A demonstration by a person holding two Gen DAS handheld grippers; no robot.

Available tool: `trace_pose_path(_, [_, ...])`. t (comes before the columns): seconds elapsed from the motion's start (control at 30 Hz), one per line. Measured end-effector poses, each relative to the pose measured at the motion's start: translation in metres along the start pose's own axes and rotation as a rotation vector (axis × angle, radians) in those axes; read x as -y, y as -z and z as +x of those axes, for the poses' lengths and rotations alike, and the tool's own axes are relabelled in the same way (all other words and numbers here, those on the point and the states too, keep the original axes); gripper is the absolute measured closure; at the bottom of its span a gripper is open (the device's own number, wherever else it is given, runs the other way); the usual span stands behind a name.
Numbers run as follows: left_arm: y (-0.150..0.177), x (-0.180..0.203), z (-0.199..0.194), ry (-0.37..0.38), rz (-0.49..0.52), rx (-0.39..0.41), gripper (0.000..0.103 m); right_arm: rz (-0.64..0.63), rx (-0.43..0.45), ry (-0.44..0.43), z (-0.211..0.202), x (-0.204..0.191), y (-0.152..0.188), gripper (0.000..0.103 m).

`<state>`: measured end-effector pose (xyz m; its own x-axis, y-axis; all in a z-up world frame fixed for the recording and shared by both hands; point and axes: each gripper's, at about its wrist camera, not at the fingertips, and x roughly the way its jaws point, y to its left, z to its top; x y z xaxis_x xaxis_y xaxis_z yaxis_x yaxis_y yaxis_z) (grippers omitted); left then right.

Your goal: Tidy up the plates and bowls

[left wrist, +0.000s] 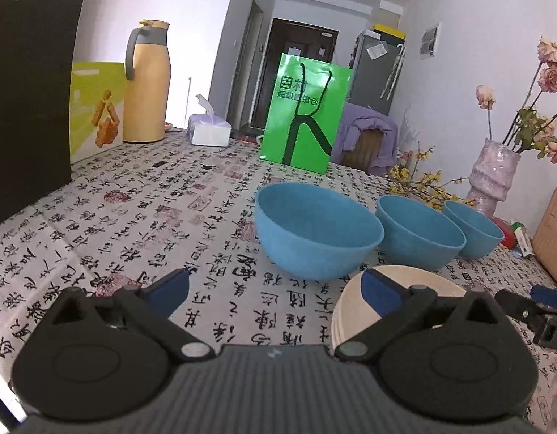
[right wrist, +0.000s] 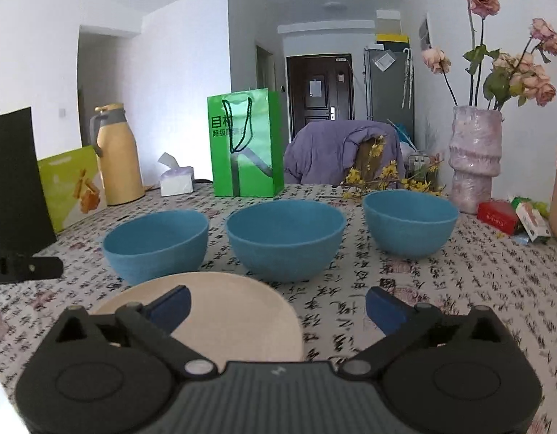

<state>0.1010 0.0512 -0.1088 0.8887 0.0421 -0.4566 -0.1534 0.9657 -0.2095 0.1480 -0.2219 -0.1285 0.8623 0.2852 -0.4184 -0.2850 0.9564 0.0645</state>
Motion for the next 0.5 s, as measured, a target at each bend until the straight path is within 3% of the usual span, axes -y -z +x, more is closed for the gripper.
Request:
trace_pose_path(0.37, [0.025, 0.033, -0.031, 0.054, 0.075, 0.028, 0.000, 0.102, -0.096, -0.021, -0.022, -0.022, 0.022, 0.000])
trace_pose_path(0.5, [0.035, 0.042, -0.034, 0.059, 0.054, -0.001, 0.000, 0.153, -0.102, -0.025, -0.026, -0.014, 0.024, 0.000])
